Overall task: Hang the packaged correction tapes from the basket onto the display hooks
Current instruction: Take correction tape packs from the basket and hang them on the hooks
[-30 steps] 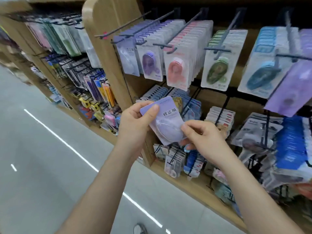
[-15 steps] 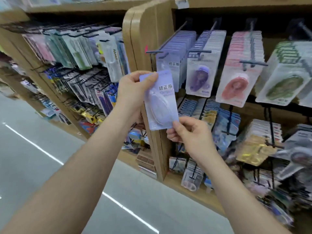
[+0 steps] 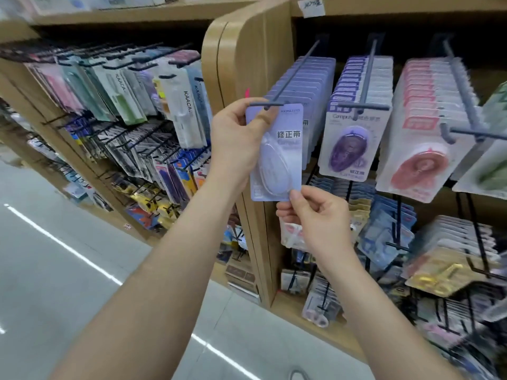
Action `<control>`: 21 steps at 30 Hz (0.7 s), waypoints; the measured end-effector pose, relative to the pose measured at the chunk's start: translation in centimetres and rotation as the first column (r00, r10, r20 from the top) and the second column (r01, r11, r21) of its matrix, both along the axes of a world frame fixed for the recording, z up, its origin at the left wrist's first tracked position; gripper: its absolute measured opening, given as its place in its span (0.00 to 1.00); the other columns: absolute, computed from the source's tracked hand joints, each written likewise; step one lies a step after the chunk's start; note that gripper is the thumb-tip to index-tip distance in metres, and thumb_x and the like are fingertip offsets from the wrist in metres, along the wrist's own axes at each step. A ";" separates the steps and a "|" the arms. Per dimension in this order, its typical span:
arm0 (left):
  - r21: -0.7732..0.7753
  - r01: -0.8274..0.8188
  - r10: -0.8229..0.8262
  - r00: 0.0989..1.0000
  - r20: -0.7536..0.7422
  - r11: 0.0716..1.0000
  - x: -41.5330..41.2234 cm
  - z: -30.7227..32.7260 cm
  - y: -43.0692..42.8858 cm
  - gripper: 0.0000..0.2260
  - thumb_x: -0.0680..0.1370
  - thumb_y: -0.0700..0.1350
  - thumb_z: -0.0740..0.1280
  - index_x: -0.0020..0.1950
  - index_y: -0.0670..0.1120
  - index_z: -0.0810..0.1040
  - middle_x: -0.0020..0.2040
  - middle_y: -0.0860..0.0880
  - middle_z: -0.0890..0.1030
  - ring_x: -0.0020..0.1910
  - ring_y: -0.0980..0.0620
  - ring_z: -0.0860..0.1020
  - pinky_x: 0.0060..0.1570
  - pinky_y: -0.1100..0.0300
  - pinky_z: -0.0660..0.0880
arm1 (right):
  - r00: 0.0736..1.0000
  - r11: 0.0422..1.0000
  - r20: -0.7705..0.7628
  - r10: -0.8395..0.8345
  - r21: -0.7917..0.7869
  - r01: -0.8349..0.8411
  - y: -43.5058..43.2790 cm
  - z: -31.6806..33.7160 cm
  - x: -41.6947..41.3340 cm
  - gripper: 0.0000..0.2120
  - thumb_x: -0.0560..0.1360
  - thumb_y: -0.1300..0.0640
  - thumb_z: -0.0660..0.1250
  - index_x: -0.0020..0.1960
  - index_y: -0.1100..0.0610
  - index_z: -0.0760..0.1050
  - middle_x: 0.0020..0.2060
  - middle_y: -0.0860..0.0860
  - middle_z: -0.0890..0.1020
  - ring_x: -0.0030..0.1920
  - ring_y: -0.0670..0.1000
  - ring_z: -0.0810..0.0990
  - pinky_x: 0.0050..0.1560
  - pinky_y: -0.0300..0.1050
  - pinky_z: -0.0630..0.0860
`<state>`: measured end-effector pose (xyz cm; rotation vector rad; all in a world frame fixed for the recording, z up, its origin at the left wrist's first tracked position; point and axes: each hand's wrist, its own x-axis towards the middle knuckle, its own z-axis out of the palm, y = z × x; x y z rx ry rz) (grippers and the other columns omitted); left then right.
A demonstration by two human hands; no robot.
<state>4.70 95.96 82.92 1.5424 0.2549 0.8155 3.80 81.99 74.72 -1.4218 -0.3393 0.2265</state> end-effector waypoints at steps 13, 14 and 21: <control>0.342 -0.008 0.034 0.997 -0.072 0.940 -1.2 -5.0 -1.2 0.21 0.81 0.48 0.66 0.72 0.57 0.64 0.48 0.52 0.80 0.43 0.55 0.79 0.45 0.58 0.77 | 0.997 0.997 -0.031 -0.069 0.021 0.070 1.0 -0.4 2.6 0.11 0.80 0.63 0.65 0.42 0.54 0.81 0.30 0.51 0.84 0.33 0.50 0.84 0.39 0.42 0.83; 0.419 -0.018 0.072 0.991 -0.113 0.908 -1.3 -5.8 -1.2 0.26 0.79 0.49 0.68 0.74 0.59 0.63 0.55 0.51 0.79 0.49 0.51 0.80 0.50 0.54 0.78 | 0.996 0.997 -0.036 -0.077 0.019 0.078 1.2 -0.5 2.8 0.11 0.80 0.63 0.65 0.42 0.54 0.81 0.30 0.50 0.84 0.34 0.50 0.85 0.40 0.43 0.83; 0.558 -0.114 0.272 0.939 -0.210 0.822 0.0 -6.1 -1.1 0.29 0.77 0.49 0.71 0.76 0.59 0.65 0.55 0.54 0.77 0.49 0.55 0.77 0.53 0.57 0.76 | 0.988 0.999 -0.147 -0.052 -0.022 0.049 1.8 -1.2 4.2 0.15 0.81 0.67 0.60 0.60 0.52 0.78 0.49 0.52 0.85 0.41 0.51 0.85 0.49 0.47 0.84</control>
